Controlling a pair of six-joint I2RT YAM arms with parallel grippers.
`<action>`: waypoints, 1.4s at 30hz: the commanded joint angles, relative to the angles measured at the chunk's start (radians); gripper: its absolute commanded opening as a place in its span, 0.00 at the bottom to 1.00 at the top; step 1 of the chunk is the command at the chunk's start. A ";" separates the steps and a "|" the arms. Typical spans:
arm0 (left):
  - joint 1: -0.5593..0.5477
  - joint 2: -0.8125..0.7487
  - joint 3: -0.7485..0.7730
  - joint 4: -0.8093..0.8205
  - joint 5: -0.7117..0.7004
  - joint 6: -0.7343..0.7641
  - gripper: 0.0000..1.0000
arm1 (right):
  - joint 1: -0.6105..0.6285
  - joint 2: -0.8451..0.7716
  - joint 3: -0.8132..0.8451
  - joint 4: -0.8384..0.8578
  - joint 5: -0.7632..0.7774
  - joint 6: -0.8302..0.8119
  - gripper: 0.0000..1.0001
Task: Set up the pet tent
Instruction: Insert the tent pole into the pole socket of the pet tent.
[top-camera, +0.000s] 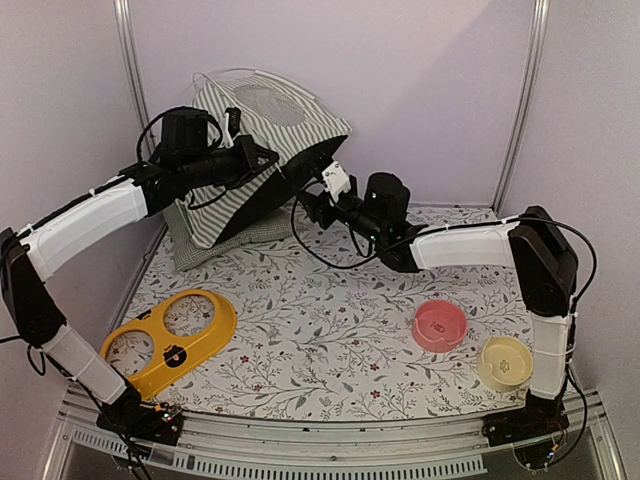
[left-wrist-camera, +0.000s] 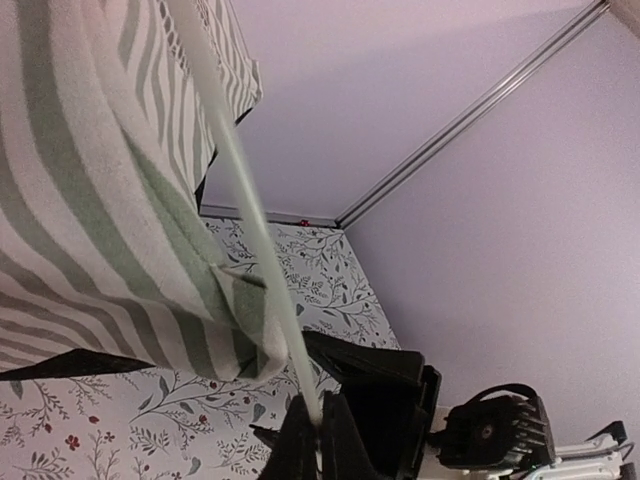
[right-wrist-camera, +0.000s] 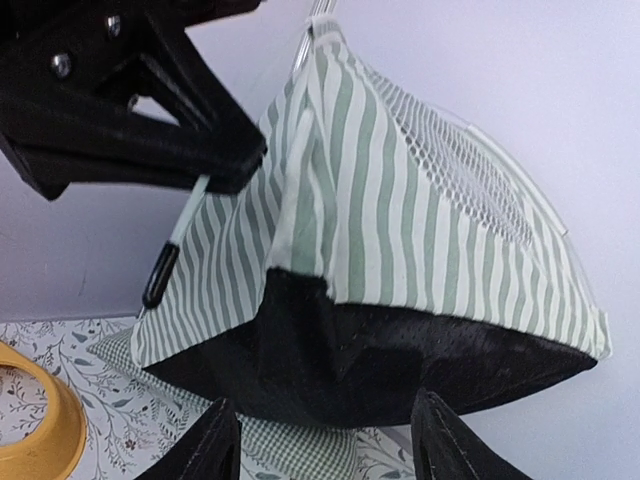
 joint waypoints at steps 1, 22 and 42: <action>0.021 -0.029 0.030 0.033 0.007 0.037 0.00 | -0.003 0.021 0.043 0.227 -0.036 -0.041 0.61; 0.027 -0.028 0.037 0.056 0.038 0.023 0.00 | 0.003 0.237 0.325 0.193 -0.057 -0.047 0.60; 0.050 -0.053 0.042 0.078 0.018 0.017 0.00 | 0.040 0.217 0.239 0.269 -0.036 -0.095 0.00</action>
